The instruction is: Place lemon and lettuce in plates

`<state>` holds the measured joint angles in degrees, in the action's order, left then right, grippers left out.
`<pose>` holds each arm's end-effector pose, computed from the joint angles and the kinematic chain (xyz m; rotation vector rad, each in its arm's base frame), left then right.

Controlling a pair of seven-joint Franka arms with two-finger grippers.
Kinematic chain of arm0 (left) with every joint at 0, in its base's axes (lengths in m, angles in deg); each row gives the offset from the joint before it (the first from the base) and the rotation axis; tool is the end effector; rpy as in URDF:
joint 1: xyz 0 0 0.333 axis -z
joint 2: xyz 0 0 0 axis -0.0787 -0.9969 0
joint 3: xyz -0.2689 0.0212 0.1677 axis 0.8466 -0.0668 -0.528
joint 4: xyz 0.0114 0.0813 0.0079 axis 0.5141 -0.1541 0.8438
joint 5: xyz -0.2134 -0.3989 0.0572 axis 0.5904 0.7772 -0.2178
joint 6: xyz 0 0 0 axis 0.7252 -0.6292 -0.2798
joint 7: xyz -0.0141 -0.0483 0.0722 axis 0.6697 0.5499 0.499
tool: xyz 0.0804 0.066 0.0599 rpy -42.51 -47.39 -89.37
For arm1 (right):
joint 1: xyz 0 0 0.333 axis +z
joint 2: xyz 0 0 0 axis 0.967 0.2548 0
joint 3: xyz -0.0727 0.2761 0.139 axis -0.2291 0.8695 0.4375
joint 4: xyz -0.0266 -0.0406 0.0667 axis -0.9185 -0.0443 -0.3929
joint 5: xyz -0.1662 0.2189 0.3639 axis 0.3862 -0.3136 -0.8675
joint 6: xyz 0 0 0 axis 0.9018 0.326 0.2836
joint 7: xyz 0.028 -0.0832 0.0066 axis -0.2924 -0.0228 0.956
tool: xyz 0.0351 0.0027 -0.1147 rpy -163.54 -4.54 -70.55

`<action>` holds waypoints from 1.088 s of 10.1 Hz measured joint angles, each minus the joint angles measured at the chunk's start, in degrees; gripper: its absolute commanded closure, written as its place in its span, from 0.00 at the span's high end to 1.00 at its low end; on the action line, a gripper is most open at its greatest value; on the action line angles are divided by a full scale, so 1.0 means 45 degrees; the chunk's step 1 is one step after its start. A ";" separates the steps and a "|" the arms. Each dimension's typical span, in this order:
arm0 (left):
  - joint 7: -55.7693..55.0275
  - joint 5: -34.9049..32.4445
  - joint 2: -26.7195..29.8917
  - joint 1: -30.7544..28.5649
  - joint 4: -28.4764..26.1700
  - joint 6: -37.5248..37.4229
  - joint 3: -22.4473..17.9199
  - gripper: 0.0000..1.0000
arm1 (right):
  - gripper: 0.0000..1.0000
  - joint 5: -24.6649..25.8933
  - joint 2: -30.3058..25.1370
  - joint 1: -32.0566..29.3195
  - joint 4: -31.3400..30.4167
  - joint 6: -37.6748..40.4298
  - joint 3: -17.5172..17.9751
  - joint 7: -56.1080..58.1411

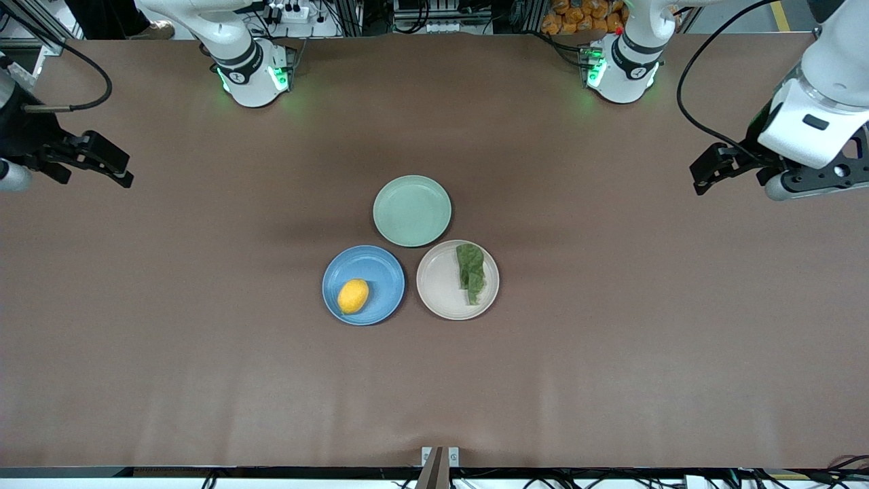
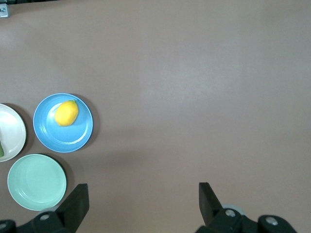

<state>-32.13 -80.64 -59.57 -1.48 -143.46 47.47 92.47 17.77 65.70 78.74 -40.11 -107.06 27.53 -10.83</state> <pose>0.6194 -0.1219 0.6223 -3.0809 -0.1902 -0.1000 0.6195 0.0545 0.6610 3.1380 -0.1331 0.0648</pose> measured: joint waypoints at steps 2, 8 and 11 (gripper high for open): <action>0.0005 0.0071 0.0003 0.0012 0.0000 0.0067 -0.0018 1.00 | 1.00 0.0000 0.0014 0.0000 0.0012 0.0294 -0.0005 0.0007; 0.0005 0.0084 0.0032 -0.0359 0.0001 0.0099 0.0482 1.00 | 1.00 0.0012 0.0112 -0.0192 0.0072 0.0305 -0.0165 0.1266; 0.0355 0.0085 0.0032 -0.1114 -0.0036 0.0089 0.1427 1.00 | 1.00 0.0122 0.0106 -0.0158 0.0145 0.0325 0.0073 0.1352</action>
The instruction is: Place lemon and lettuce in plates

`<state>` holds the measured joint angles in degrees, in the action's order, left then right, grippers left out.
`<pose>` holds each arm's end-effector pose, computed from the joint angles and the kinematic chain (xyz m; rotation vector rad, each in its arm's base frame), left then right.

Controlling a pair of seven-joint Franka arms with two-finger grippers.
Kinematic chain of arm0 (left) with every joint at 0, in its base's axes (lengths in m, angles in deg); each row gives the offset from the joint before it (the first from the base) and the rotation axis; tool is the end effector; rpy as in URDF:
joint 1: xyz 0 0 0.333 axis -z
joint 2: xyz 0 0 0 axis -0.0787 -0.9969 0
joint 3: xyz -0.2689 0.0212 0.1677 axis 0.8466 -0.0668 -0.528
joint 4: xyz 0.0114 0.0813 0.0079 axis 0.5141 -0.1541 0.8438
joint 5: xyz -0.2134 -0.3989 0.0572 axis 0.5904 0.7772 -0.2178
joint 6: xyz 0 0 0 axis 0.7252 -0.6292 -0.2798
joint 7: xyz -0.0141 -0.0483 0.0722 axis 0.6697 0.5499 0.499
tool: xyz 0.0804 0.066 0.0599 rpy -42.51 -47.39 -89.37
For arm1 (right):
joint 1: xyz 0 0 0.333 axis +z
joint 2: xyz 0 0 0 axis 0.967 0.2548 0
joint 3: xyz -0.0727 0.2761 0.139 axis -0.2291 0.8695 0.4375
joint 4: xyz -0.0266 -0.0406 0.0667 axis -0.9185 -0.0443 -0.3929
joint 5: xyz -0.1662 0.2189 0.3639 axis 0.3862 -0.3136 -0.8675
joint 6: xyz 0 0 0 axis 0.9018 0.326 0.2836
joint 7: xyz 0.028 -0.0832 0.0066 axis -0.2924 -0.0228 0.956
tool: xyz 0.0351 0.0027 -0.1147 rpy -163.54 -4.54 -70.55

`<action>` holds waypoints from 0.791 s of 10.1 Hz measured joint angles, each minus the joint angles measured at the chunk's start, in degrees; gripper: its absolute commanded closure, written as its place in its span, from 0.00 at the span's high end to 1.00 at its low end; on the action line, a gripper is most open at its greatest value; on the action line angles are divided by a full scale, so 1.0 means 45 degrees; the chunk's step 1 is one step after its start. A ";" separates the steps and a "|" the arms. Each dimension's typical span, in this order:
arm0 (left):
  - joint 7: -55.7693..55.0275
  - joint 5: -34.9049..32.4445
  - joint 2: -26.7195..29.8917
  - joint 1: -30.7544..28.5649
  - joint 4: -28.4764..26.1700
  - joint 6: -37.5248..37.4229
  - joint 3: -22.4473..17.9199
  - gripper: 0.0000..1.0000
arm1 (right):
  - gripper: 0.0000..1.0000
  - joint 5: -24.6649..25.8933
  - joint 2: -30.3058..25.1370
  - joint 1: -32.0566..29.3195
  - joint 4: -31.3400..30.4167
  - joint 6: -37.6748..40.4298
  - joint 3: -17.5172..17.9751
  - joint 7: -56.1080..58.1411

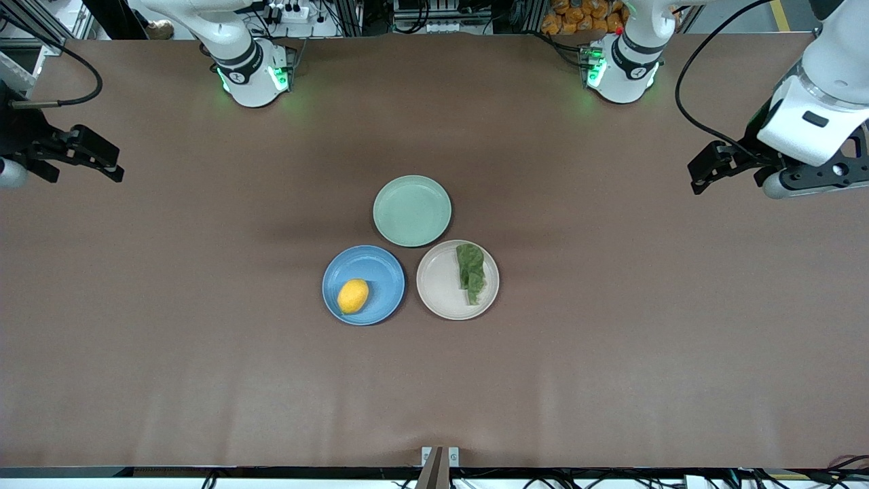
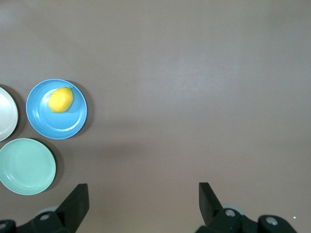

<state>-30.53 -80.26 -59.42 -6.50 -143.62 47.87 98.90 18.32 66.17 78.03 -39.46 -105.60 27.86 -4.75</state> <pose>0.6160 -0.1372 0.6233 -3.0948 -0.1095 -0.1075 0.6195 0.0490 0.6595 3.1282 0.0213 0.0307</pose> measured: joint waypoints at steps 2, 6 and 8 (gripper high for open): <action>0.1022 0.0000 0.0000 -0.0088 -0.0025 -0.0011 0.0135 1.00 | 1.00 0.0022 -0.0025 0.0002 0.0021 0.0158 0.0124 0.0000; 0.1988 0.0046 0.0000 -0.0341 -0.0065 -0.0018 0.0046 1.00 | 1.00 0.0022 -0.0030 -0.0022 0.0022 0.0502 0.0105 0.0002; 0.2133 0.0613 0.0005 -0.0402 -0.0066 -0.0018 -0.0228 1.00 | 1.00 0.0022 -0.0030 -0.0016 0.0022 0.0506 0.0115 0.0002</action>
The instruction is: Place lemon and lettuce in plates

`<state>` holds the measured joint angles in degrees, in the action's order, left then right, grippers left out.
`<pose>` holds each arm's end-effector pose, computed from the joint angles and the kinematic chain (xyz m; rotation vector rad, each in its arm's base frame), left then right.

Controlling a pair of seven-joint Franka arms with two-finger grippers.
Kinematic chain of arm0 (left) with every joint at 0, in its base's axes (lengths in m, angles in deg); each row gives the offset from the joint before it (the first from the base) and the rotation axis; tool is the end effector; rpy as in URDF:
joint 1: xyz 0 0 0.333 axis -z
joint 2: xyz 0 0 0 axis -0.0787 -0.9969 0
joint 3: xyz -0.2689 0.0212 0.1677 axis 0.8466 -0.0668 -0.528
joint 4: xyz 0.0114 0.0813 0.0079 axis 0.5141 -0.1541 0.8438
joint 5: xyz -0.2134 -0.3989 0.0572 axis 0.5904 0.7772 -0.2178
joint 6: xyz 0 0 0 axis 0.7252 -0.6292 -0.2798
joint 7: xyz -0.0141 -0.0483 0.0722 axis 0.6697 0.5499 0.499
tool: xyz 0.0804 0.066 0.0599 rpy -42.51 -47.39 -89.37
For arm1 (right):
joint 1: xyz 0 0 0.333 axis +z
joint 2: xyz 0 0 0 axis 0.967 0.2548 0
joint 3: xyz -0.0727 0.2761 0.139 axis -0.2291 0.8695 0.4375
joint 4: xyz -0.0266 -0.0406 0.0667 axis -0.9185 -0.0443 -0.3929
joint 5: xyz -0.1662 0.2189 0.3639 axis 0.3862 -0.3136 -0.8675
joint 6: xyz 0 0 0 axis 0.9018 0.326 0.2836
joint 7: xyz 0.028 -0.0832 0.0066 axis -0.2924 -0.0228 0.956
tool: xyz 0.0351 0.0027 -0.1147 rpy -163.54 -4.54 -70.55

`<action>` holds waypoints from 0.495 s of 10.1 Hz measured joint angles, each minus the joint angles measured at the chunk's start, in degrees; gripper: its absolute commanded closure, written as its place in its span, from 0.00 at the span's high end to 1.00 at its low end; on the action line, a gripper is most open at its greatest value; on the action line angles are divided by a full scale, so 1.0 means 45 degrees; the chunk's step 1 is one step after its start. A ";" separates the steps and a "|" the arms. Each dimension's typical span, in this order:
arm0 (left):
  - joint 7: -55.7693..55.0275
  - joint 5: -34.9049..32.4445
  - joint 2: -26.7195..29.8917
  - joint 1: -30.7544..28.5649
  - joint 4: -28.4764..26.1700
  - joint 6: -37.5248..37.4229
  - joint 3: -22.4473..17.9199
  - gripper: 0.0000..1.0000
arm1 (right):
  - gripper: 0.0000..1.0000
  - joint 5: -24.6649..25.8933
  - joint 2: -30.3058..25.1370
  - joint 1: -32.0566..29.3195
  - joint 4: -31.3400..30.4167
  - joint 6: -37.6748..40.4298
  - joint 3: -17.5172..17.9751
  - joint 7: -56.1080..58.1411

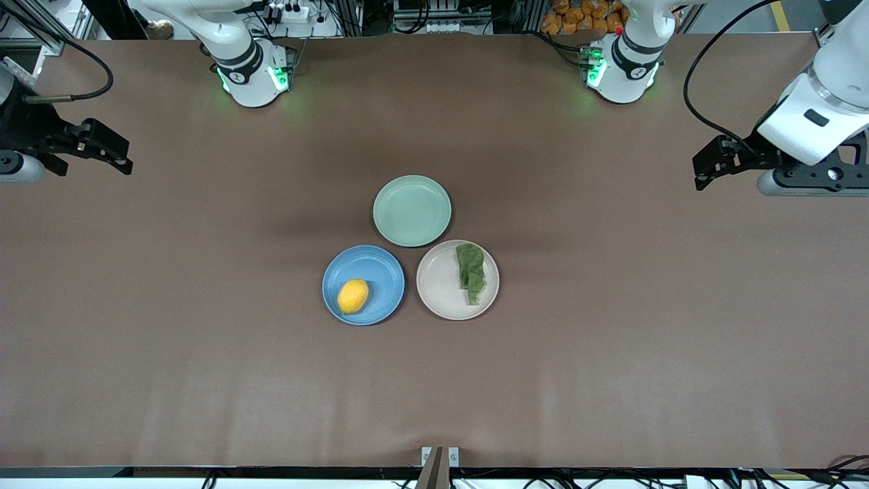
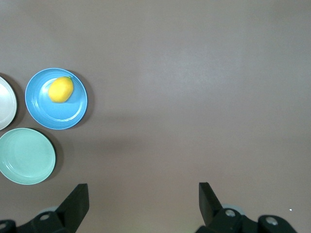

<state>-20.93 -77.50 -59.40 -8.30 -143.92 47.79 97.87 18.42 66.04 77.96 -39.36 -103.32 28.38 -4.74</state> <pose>0.6206 -0.1122 0.6203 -3.1356 0.0736 -0.0791 0.6136 0.0530 0.6584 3.1239 0.0330 -0.0248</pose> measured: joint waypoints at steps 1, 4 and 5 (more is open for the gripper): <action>0.0023 0.0196 0.0002 -0.0023 0.0000 0.0000 -0.0163 1.00 | 1.00 0.0000 0.0000 0.0003 0.0000 0.0005 0.0012 0.0000; 0.0029 0.0237 0.0035 -0.0036 0.0000 0.0000 -0.0215 1.00 | 1.00 0.0000 -0.0034 0.0004 0.0000 0.0044 0.0014 0.0000; 0.0030 0.0237 0.0037 -0.0036 0.0000 0.0000 -0.0208 1.00 | 1.00 0.0000 -0.0042 0.0004 0.0000 0.0046 0.0014 0.0000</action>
